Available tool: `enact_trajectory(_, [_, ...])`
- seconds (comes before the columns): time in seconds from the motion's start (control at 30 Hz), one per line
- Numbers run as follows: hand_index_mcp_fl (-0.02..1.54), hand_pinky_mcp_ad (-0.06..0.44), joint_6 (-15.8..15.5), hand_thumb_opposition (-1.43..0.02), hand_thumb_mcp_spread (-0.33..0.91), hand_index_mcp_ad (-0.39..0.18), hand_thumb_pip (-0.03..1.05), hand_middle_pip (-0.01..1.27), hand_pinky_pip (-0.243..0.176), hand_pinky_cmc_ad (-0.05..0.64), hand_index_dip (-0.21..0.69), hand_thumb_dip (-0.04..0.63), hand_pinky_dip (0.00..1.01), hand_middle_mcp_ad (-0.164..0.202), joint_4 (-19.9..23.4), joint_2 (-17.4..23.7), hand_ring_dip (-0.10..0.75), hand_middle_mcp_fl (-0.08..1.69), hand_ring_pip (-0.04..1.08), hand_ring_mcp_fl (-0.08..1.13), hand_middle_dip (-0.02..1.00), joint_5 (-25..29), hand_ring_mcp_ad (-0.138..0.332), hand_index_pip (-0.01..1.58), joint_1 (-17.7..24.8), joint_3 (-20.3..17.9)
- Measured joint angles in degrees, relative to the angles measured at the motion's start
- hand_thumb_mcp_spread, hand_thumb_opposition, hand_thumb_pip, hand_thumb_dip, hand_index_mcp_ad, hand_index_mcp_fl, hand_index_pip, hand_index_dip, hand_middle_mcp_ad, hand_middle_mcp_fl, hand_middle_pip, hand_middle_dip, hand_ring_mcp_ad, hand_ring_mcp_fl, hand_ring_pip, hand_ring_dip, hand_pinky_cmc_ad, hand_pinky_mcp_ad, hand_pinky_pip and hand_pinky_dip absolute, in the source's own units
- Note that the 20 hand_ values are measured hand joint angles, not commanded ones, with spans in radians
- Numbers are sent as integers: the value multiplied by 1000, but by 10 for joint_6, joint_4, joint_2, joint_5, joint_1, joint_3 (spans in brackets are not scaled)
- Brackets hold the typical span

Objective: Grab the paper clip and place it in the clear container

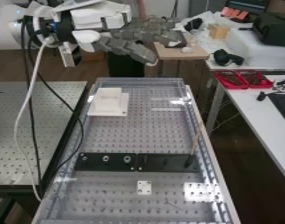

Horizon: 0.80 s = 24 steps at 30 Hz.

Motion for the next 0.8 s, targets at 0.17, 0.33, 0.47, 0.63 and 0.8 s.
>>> enact_trajectory(0.17, [131, 264, -1, -700, 192, -171, 667, 131, -63, 349, -168, 208, 436, 10, -4, 0, 164, 87, 89, 0, 283, 3, 113, 115, 2, 1])
enact_trajectory(0.33, [113, 264, 0, -703, 192, -171, 667, 131, -63, 349, -164, 208, 436, 10, -9, -4, 164, 87, 93, 0, 283, 2, 113, 115, 4, 3])
enact_trajectory(0.47, [113, 265, 4, -703, 194, -169, 667, 131, -63, 349, -164, 208, 436, 3, -9, -5, 164, 87, 93, 0, 283, -2, 113, 115, 5, 3])
enact_trajectory(0.63, [113, 278, 5, -703, 194, -173, 667, 134, -63, 349, -164, 208, 436, 12, -10, -6, 164, 115, 93, 0, 283, -10, 113, 115, 6, 3])
enact_trajectory(0.8, [117, 281, 4, -703, 194, -173, 667, 131, -63, 349, -164, 208, 436, 12, -9, -5, 164, 115, 93, 0, 283, -15, 113, 119, 8, 3])
